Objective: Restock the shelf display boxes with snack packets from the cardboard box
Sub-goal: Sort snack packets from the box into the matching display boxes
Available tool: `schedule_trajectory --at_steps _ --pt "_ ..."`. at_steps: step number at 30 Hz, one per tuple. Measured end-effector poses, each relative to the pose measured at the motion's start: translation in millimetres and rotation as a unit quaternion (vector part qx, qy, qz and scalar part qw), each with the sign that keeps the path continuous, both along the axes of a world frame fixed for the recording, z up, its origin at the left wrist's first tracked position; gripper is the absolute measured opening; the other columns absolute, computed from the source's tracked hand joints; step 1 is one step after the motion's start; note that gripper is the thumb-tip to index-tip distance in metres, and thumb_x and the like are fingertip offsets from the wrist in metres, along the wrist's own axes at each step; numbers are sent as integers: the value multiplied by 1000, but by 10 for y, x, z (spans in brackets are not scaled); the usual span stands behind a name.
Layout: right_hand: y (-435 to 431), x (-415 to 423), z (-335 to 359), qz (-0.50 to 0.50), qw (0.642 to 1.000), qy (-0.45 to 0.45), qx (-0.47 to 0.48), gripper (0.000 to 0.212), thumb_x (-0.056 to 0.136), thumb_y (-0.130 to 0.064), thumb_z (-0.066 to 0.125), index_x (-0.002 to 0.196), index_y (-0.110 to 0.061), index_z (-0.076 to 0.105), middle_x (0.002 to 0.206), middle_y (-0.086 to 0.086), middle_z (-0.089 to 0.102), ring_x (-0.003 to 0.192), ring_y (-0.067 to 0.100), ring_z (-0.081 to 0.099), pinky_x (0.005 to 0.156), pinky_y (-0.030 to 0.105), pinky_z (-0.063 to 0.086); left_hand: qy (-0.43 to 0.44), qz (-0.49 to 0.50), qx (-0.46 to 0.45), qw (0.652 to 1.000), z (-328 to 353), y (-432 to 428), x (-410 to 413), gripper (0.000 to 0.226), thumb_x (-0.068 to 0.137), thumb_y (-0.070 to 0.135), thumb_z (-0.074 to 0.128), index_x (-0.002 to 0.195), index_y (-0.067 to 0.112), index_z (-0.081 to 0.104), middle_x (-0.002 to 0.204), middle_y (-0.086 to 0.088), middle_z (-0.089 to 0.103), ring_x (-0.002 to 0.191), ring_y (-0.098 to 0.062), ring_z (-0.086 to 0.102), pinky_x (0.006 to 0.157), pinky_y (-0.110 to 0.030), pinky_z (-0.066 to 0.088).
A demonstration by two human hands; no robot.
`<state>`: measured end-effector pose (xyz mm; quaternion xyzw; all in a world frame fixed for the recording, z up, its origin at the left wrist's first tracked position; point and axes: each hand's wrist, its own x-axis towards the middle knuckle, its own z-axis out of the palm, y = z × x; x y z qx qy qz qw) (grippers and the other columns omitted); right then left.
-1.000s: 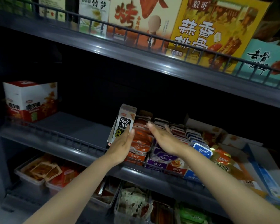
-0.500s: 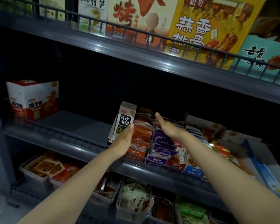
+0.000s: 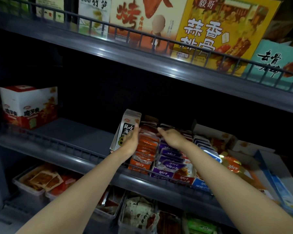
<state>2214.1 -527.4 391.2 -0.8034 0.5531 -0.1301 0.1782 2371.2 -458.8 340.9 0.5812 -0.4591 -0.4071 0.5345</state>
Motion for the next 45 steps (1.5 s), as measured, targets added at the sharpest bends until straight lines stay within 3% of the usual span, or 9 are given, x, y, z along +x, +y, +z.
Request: schedule_trajectory --at_steps 5,10,14,21,24,28,36,40,45 --pt "289 -88 62 75 996 -51 -6 72 87 -71 32 147 -32 32 157 0 24 145 23 20 118 47 18 20 -13 -38 999 66 203 11 55 97 58 9 132 31 43 122 1 58 114 -15 53 103 -38 40" --pt "585 -193 19 211 971 88 -71 99 69 -73 62 149 -43 12 159 -8 15 144 15 17 119 46 15 -263 126 -222 931 -399 754 58 37 102 42 23 107 21 54 105 7 58 99 -7 54 86 -29 45" --pt "496 -138 -68 189 976 14 -107 67 87 -47 63 145 -38 31 140 -3 49 127 18 46 105 37 40 -391 100 -227 886 -701 942 -106 48 98 48 25 131 21 47 129 9 50 121 3 36 106 -29 30" --pt "535 -52 -44 154 977 41 -144 52 92 -40 58 141 -31 42 138 2 50 128 21 45 102 32 39 -521 45 -168 836 -875 872 -275 60 97 54 19 142 19 37 144 5 42 136 -11 27 118 -30 10" --pt "542 -29 -36 146 976 47 -154 53 92 -40 58 141 -31 42 137 3 51 129 22 44 103 33 38 -557 63 -145 815 -866 831 -315 60 96 55 26 136 16 46 137 1 51 130 -18 43 113 -36 24" --pt "562 13 1 144 976 67 -150 63 86 -44 64 143 -32 38 137 2 48 128 21 41 100 33 36 -565 83 -147 808 -792 759 -347 61 95 58 23 120 14 58 119 -1 61 112 -19 57 98 -36 46" --pt "565 146 -1 102 975 98 -170 70 81 -51 67 140 -26 39 140 2 44 130 23 37 107 37 27 -534 59 -176 825 -720 693 -263 54 91 54 23 116 16 53 114 3 50 106 -15 44 95 -29 36" --pt "642 -81 81 163 983 7 -82 78 79 -55 68 144 -32 32 148 0 33 137 21 29 111 39 25 -522 70 -184 830 -713 697 -216 48 92 53 25 110 20 54 109 7 50 102 -13 42 91 -28 36" --pt "719 -674 156 94 994 -52 33 114 67 -60 71 153 -30 1 161 -5 7 146 17 15 117 35 20 -461 74 -185 865 -727 760 -322 51 90 54 26 120 21 50 117 8 48 109 -8 39 99 -29 36"
